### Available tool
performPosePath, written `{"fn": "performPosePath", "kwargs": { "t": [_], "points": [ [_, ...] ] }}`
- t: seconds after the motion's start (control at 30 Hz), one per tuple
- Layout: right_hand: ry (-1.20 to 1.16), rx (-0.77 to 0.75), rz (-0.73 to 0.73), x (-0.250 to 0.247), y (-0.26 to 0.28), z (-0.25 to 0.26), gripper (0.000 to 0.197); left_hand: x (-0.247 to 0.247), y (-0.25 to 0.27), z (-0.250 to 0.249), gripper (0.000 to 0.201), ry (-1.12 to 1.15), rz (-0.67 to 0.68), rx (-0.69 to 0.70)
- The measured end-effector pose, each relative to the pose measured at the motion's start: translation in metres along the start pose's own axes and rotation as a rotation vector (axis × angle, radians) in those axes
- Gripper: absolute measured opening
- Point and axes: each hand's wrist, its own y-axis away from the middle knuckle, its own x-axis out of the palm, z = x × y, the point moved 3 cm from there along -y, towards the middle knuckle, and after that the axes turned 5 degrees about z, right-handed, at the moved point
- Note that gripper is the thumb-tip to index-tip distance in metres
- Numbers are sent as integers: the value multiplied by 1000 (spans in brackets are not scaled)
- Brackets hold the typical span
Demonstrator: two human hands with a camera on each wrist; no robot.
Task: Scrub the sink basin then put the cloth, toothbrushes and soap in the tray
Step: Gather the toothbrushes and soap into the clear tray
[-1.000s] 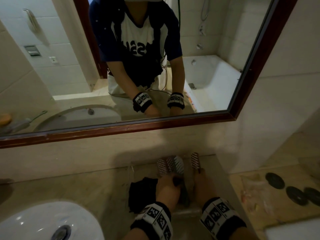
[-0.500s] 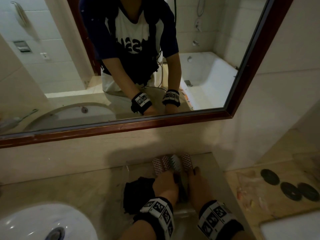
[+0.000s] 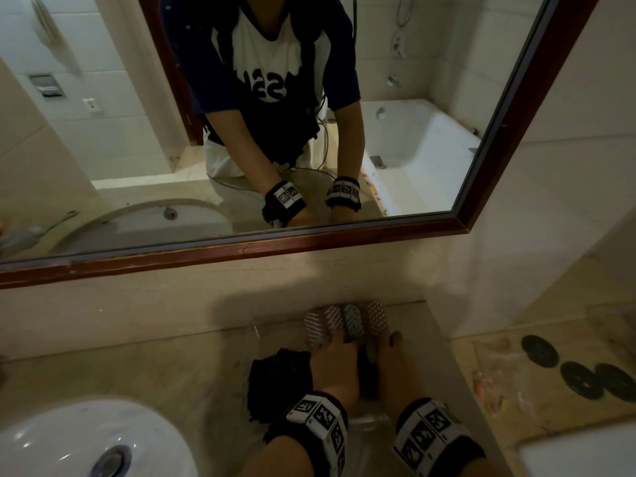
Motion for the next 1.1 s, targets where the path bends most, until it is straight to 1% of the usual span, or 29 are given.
{"fn": "performPosePath", "kwargs": {
  "t": [0.13,0.3,0.47,0.6,0.7,0.83,0.97,1.1],
  "points": [
    [76,-13,17,0,1,-1,51,-5,7,2,36,33,6,37],
    [166,-21,-17,-10,11,4,44,-26,23,5,41,18,45,40],
    [254,-11,-124,-25,34,16,37,-54,50,15,32,95,-110,76],
    [291,-6,-132,-36,60,38,38,-80,83,35,27,59,-195,74],
    [318,-35,-160,-40,85,68,35,-101,115,64,28,75,-253,50],
    [382,-141,-212,-31,118,125,27,-128,168,119,28,164,-332,-10],
    [405,-245,-232,4,157,190,21,-142,233,184,25,218,-440,-65],
    [431,-381,-202,56,196,264,23,-145,303,264,25,194,-519,-173]
  ]
}}
